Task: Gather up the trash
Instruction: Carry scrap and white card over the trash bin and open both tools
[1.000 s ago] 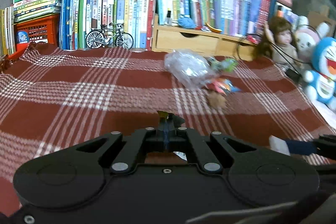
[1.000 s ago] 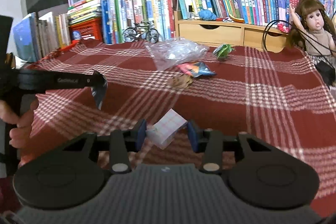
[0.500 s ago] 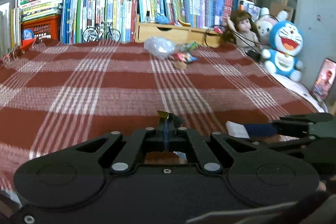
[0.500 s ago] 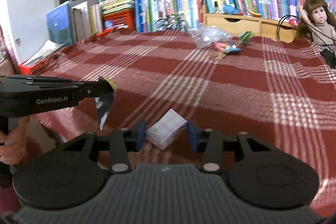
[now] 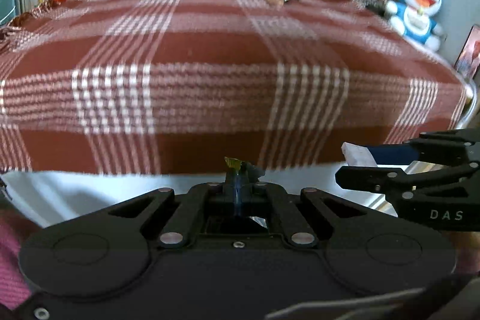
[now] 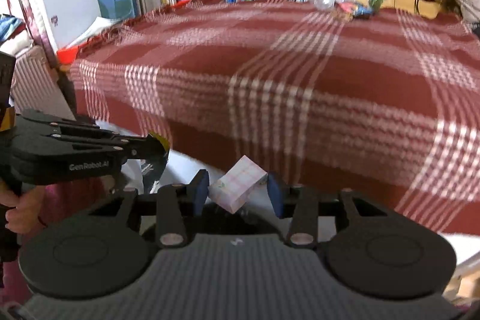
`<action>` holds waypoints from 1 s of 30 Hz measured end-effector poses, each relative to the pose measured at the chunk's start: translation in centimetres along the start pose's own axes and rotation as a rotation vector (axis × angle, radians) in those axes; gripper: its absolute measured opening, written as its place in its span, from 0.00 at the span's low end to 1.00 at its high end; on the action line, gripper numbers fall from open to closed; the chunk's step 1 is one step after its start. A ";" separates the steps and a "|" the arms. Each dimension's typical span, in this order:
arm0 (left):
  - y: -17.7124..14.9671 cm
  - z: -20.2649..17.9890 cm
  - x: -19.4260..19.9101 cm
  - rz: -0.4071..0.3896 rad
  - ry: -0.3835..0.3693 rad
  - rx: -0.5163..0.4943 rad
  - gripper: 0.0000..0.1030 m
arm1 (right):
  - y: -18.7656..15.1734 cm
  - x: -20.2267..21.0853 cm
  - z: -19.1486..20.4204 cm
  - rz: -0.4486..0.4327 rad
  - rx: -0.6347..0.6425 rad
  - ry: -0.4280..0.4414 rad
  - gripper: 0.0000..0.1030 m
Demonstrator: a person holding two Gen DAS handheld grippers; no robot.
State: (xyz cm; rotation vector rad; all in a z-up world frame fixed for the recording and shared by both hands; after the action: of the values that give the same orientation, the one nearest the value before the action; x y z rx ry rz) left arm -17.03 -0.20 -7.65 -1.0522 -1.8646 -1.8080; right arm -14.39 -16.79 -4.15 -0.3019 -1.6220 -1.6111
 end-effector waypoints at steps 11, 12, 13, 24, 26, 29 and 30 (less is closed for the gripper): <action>-4.9 0.4 -3.6 0.178 0.038 0.056 0.01 | -5.3 -2.8 1.4 0.130 -0.017 -0.028 0.46; -5.2 0.4 -3.9 0.193 0.039 0.059 0.02 | -5.6 -3.1 1.5 0.140 -0.022 -0.029 0.46; -5.6 0.4 -4.1 0.207 0.043 0.062 0.02 | -5.9 -3.3 1.5 0.149 -0.025 -0.029 0.46; -7.5 1.3 -5.9 0.283 0.072 0.088 0.04 | -7.4 -4.4 1.7 0.208 -0.035 -0.031 0.47; -7.7 1.6 -6.2 0.287 0.073 0.094 0.05 | -7.3 -4.4 1.7 0.210 -0.035 -0.029 0.47; -7.7 1.7 -6.5 0.287 0.073 0.099 0.08 | -7.4 -4.5 1.7 0.214 -0.036 -0.027 0.48; -7.6 1.6 -6.7 0.285 0.074 0.099 0.08 | -7.3 -4.6 1.8 0.214 -0.036 -0.025 0.50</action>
State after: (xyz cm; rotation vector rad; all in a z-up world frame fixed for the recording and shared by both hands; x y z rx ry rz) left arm -17.53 0.17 -17.90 -1.1336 -1.6470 -1.5553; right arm -17.00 -14.64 -12.29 -0.4996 -1.5247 -1.4798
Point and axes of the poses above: each gripper's, at about its wrist camera, not at the fingertips, and x roughly against the way its jaws point, z to its left, y to its top, the point moved 6 cm from there along -x, roughly the way its jaws point, and after that the axes turned 4 degrees about -y, right-handed, at the moved point
